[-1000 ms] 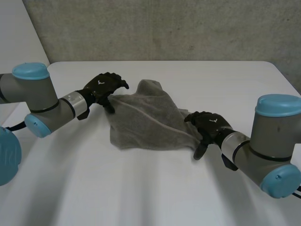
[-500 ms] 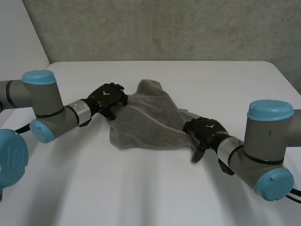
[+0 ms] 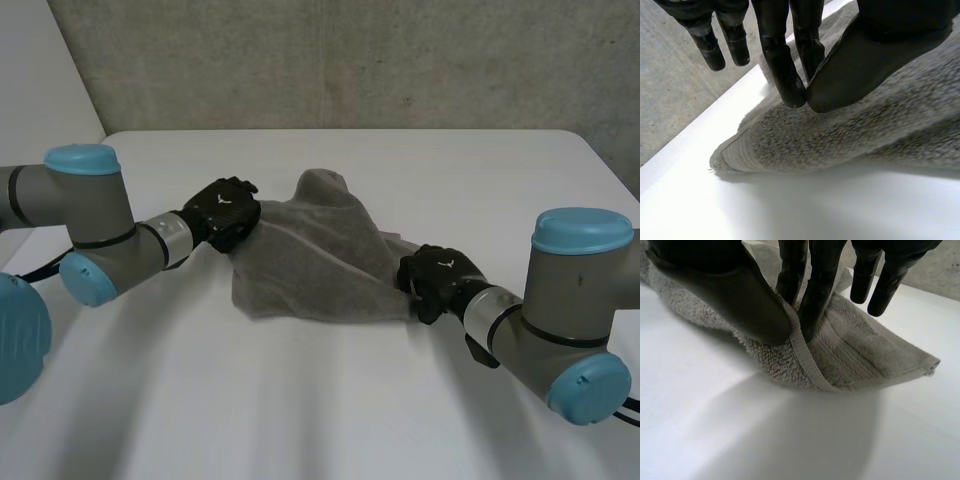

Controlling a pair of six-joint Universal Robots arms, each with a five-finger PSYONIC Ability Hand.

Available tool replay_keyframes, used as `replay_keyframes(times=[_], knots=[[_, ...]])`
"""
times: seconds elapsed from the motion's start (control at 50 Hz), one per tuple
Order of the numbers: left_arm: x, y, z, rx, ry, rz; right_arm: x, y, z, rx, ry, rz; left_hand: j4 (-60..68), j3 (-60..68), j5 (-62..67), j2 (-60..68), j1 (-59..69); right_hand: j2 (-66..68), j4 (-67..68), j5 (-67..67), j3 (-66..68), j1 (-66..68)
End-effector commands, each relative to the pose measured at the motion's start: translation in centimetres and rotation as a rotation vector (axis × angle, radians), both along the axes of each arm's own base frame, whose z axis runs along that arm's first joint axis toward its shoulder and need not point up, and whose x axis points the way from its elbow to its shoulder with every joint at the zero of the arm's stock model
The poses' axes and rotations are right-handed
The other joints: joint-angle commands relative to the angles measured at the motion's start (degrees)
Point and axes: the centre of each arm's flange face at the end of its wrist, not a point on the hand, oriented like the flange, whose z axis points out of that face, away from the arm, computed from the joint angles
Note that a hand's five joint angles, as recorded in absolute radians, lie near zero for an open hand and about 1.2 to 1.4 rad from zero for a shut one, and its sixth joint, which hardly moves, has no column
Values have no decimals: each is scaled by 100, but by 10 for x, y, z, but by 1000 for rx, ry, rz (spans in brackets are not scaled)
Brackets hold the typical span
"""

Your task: Fold the towel.

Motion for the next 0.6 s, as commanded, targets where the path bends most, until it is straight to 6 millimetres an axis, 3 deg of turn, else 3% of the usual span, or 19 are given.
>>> replay_keyframes(times=[0.02,0.1,0.12,0.14,0.16,0.18,0.2,0.26,0.36,0.6], knots=[[4,29,15,50,-18,-17,-1,0,20,-57,-5,29,-288,-246,317,506,404,530,-342,363,-38,561],[7,39,21,58,-20,-17,-1,2,31,-111,32,69,-288,-246,317,506,404,530,-342,363,-38,561],[7,39,24,50,-15,-11,-1,2,31,-111,32,69,-288,-246,-264,-75,-177,530,-342,363,-38,561],[7,35,28,21,-3,-6,-1,3,30,-117,50,78,-288,-246,-2884,-2695,-2797,530,-342,363,-38,561],[7,35,28,21,-3,-6,-1,3,30,-117,50,78,-288,-246,-2910,-2721,-2823,530,-342,363,-38,561],[5,30,31,-12,8,-4,-1,4,29,-122,62,86,-288,-246,-4842,-4653,-4755,530,-342,363,-38,561],[5,24,33,-50,23,3,-1,4,29,-125,68,89,-288,-246,-5111,-4923,-5024,530,-342,363,-38,561],[4,18,31,-68,36,10,-1,5,26,-119,75,93,-288,-246,-5114,-4925,-5027,530,-342,363,-38,561],[-2,5,11,-55,37,2,0,7,24,-112,77,98,-288,-246,-5114,-4925,-5027,530,-342,363,-38,561],[-5,-2,-2,19,19,-10,-1,4,24,-114,76,92,-288,-246,-4694,-4505,-4606,530,-342,363,-38,561]])
